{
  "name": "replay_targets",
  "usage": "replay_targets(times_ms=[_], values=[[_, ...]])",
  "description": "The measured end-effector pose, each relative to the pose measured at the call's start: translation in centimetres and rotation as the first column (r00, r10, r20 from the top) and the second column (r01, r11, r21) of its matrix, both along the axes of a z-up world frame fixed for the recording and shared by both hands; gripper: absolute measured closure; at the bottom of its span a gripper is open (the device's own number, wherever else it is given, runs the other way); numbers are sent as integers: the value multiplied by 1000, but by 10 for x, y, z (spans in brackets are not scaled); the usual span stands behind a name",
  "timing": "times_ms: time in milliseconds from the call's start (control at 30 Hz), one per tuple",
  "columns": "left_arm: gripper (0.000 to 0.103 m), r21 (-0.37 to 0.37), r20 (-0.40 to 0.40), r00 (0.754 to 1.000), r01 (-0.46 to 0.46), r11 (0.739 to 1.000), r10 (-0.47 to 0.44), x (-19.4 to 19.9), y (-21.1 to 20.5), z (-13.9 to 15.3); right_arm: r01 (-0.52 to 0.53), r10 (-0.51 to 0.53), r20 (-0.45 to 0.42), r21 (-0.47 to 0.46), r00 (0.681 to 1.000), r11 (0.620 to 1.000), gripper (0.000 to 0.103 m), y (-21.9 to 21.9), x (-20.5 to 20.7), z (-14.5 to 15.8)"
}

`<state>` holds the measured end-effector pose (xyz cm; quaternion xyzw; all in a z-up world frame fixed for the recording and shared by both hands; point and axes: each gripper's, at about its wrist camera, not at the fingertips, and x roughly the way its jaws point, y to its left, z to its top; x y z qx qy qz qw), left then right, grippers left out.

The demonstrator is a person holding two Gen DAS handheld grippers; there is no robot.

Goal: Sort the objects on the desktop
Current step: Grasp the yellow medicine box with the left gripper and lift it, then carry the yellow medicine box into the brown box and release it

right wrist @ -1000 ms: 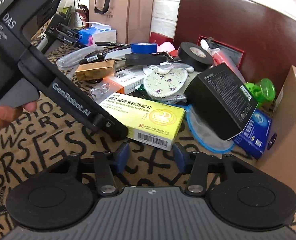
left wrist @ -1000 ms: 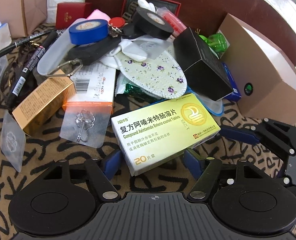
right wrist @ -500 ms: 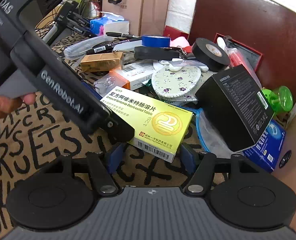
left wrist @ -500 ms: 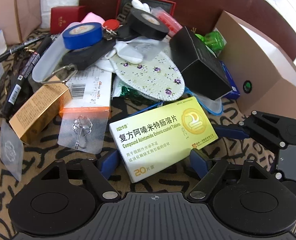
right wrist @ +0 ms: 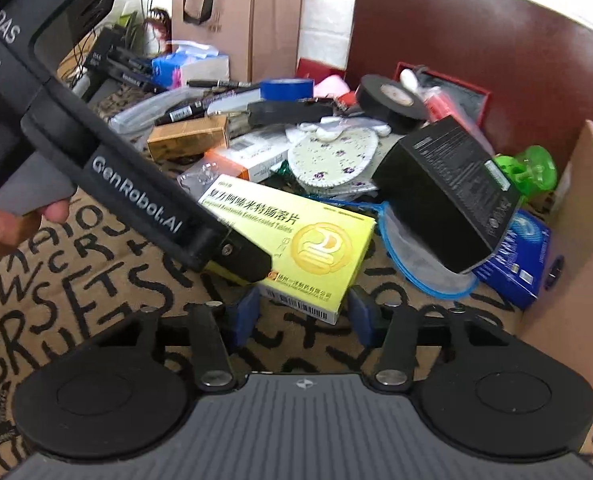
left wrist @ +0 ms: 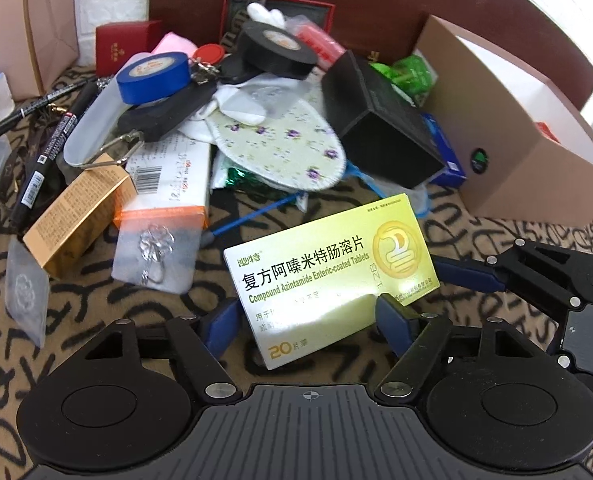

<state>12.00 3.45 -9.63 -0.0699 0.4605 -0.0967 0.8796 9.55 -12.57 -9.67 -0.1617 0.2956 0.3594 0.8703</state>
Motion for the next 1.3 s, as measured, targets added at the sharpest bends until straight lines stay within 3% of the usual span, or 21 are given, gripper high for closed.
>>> replay_targets(times_ms=[100, 333, 633, 733, 967, 1167, 1300], values=[[21, 17, 11, 1000, 8, 1000, -8, -14, -9, 6, 17, -17, 14, 2, 1000, 1000, 49, -6, -15, 4], [24, 26, 61, 996, 61, 998, -63, -42, -39, 32, 90, -95, 82, 63, 992, 994, 49, -32, -54, 27], [23, 34, 212, 967, 137, 990, -141, -30, -99, 98, 198, -213, 215, 89, 953, 976, 49, -81, -68, 70], [23, 56, 274, 945, 169, 984, -178, -20, -125, 124, 233, -255, 242, 116, 936, 966, 49, -100, -60, 89], [23, 84, 315, 918, 226, 970, -241, 26, -184, 155, 316, -343, 306, 137, 888, 939, 49, -139, -21, 126], [24, 119, 290, 915, 256, 959, -280, 82, -214, 149, 371, -388, 294, 113, 874, 922, 49, -170, 31, 133], [24, 96, 247, 927, 265, 959, -281, 123, -224, 135, 394, -399, 271, 75, 876, 916, 49, -186, 58, 127]])
